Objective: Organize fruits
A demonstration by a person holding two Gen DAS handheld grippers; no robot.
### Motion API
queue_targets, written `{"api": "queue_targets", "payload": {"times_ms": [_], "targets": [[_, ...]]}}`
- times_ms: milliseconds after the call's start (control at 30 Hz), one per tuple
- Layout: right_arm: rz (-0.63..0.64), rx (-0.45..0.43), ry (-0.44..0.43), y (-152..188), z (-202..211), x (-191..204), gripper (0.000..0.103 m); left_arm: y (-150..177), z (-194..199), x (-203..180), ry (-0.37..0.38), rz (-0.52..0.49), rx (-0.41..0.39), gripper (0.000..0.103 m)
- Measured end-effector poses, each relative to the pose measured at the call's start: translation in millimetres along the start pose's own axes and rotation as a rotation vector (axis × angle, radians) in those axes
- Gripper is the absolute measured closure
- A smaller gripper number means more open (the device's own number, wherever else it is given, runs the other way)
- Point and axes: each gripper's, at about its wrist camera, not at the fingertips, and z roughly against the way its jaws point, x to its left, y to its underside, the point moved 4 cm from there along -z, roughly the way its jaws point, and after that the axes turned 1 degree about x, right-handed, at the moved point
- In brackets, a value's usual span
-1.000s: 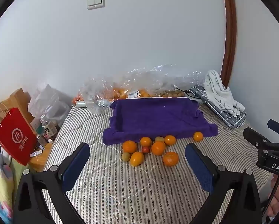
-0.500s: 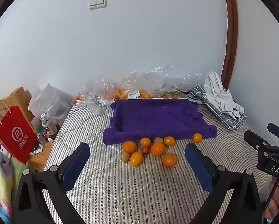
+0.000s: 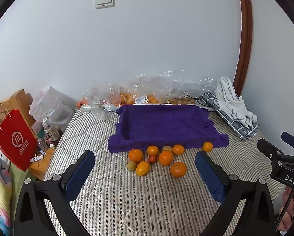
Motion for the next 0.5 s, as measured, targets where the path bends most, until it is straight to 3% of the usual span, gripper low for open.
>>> {"api": "queue_targets", "payload": {"times_ms": [500], "targets": [[0.003, -0.002, 0.002, -0.9, -1.8, 2.5, 0.0, -3.6, -2.4, 4.3, -0.006, 0.004, -0.002, 0.0]]}}
